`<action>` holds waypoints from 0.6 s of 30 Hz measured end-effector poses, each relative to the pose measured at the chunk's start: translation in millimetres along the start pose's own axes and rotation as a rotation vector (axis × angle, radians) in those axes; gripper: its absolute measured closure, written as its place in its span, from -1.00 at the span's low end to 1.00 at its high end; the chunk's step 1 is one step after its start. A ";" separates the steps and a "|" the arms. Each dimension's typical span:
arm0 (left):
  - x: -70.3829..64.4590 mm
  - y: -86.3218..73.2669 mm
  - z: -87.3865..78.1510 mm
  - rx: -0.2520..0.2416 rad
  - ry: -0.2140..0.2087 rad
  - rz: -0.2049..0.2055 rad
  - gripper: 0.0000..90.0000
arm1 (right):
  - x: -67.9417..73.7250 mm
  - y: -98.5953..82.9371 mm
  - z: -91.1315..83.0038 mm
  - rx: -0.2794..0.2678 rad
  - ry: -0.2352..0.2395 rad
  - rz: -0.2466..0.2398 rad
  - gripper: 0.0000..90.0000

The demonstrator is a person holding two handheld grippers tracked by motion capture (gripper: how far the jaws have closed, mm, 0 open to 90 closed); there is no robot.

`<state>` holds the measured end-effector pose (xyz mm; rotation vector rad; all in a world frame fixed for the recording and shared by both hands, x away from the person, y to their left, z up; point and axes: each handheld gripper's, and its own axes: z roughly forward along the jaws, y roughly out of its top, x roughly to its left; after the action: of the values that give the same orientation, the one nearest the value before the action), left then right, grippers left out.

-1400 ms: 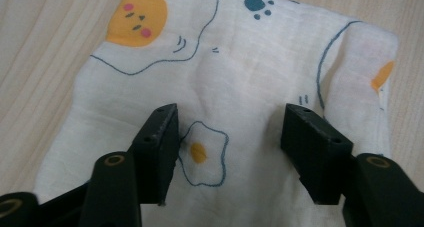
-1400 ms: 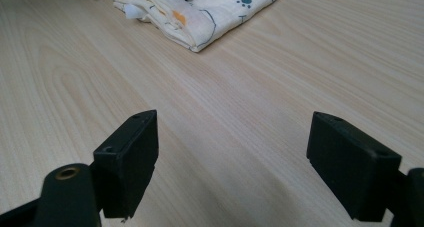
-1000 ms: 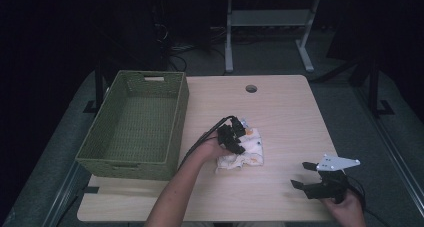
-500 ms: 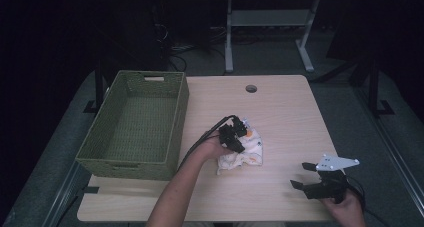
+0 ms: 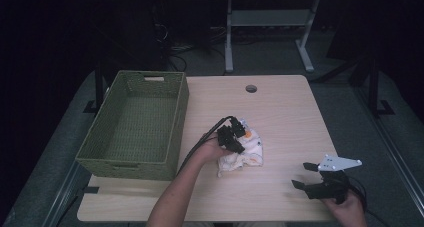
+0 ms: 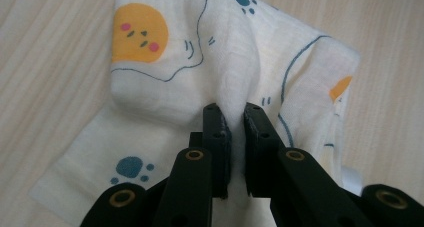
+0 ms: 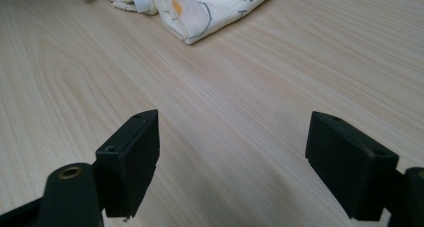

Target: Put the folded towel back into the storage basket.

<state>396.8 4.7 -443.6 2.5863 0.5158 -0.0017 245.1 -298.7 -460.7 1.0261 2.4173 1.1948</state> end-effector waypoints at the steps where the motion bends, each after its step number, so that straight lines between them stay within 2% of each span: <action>1: 0.5 -1.5 -1.0 -0.009 -0.011 -0.009 0.83 | -0.4 -0.1 -0.5 -0.001 -0.002 0.000 -0.52; 4: 0.5 -6.8 -3.4 -0.053 -0.049 -0.046 0.83 | -1.5 -0.5 -1.8 -0.007 -0.004 0.004 -0.53; 7: -0.2 -10.9 -5.7 -0.084 -0.072 -0.063 0.83 | -2.0 -0.8 -2.9 -0.012 -0.004 0.009 -0.53; 9: -1.0 -12.5 -8.8 -0.094 -0.080 -0.058 0.83 | -2.2 -0.8 -3.3 -0.014 -0.007 0.007 -0.52; 13: -1.2 -13.4 -17.9 -0.140 -0.110 -0.084 0.83 | -2.5 -0.8 -4.0 -0.019 -0.008 0.011 -0.52; 18: 0.7 -13.7 -33.9 -0.230 -0.165 -0.129 0.83 | -3.0 -0.6 -4.5 -0.019 -0.013 0.011 -0.52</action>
<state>389.5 32.0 -420.5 2.3015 0.5840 -0.1867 244.7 -303.6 -458.5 1.0395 2.3891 1.2079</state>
